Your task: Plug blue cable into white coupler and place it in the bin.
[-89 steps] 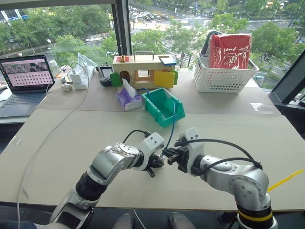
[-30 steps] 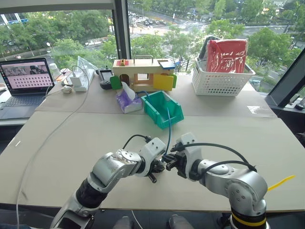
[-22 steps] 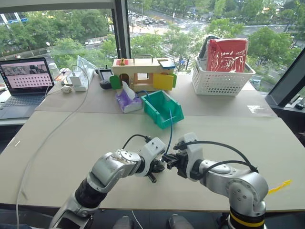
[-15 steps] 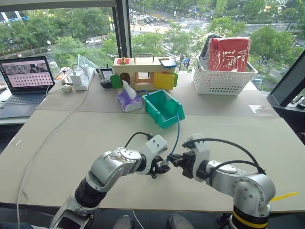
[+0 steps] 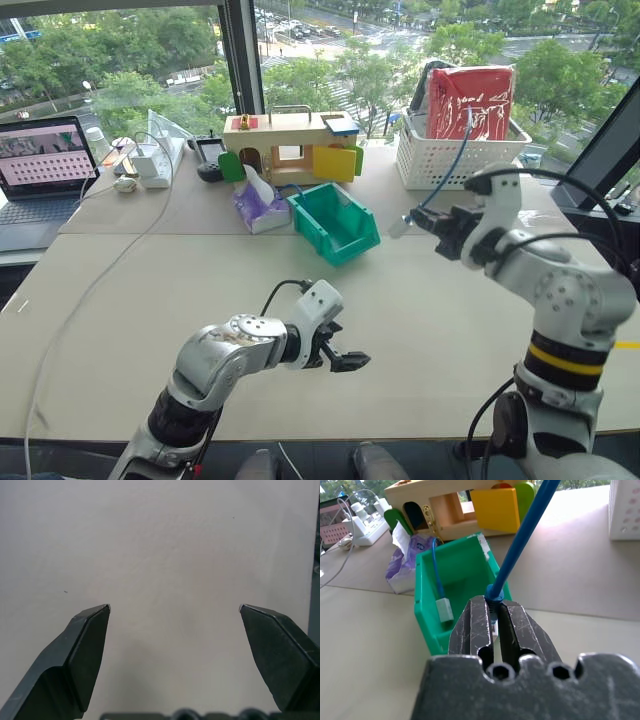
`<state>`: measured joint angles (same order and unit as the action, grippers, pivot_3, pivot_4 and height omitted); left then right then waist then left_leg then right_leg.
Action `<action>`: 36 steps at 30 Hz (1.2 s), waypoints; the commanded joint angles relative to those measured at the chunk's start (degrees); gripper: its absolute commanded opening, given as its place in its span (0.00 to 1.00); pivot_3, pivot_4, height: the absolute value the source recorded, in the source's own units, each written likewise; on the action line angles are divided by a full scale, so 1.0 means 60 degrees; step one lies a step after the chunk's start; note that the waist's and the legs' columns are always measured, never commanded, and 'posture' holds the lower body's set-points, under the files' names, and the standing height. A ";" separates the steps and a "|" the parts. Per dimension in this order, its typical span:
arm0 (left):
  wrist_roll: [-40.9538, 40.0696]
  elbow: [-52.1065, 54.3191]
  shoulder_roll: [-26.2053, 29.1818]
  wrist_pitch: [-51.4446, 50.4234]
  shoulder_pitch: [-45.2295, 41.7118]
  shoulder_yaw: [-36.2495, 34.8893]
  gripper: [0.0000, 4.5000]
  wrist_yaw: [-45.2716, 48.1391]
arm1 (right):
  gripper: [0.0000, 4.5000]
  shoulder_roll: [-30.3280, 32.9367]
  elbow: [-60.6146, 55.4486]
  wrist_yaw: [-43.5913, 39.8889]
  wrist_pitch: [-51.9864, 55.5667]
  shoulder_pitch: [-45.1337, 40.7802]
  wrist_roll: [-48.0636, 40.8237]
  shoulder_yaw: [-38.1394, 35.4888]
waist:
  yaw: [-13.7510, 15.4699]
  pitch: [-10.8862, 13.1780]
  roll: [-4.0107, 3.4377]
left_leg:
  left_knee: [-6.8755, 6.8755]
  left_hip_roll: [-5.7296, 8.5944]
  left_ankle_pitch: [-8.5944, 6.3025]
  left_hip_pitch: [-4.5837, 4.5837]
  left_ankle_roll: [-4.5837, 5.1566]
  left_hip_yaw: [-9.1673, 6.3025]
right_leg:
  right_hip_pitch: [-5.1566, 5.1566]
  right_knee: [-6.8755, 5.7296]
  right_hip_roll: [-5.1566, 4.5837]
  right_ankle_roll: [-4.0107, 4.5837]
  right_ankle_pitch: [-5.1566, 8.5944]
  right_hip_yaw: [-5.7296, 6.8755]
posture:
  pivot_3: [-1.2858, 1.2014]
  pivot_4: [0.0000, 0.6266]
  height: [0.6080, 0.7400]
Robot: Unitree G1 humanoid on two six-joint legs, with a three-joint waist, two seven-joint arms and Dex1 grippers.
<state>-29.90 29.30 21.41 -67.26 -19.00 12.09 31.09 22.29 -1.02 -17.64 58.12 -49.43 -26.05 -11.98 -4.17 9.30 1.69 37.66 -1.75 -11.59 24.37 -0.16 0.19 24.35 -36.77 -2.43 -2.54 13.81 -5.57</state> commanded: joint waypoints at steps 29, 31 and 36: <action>0.1285 -0.1288 0.1321 0.6963 0.1963 -0.1934 1.00 0.1363 | 0.99 0.1569 -0.1386 -0.3517 -0.3753 0.2294 0.0173 -0.0329 | 0.0350 0.0063 0.0003 | 0.0002 0.0005 -0.0002 0.0051 -0.0002 -0.0025 | 0.0022 0.0001 -0.0021 0.0060 -0.0039 0.0045 | 0.52 0.24 0.81; 0.1396 -0.1776 0.1314 0.7410 0.1915 -0.1942 1.00 0.1618 | 0.99 0.2006 -0.2367 -0.3655 -0.3999 0.3845 0.0389 -0.0387 | 0.0308 0.0063 0.0003 | 0.0004 0.0003 -0.0001 0.0045 -0.0002 -0.0019 | 0.0021 -0.0003 -0.0018 0.0059 -0.0039 0.0039 | 0.52 0.24 0.81; 0.1324 -0.2994 0.1235 0.8197 0.1652 -0.2183 1.00 0.2075 | 0.99 0.1390 -0.4033 -0.2714 -0.3943 0.6174 0.0166 -0.0654 | 0.0202 0.0064 0.0004 | 0.0005 -0.0009 -0.0001 -0.0004 -0.0002 -0.0005 | -0.0005 -0.0016 -0.0003 0.0026 -0.0016 0.0023 | 0.52 0.24 0.81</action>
<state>-21.51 12.77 29.03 -21.02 -8.05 0.69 42.29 31.02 -19.78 -35.78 35.49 -13.88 -24.45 -14.73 -2.96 9.68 1.71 37.70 -1.80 -11.59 24.32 -0.18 0.16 24.33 -36.92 -2.45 -2.49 13.78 -5.44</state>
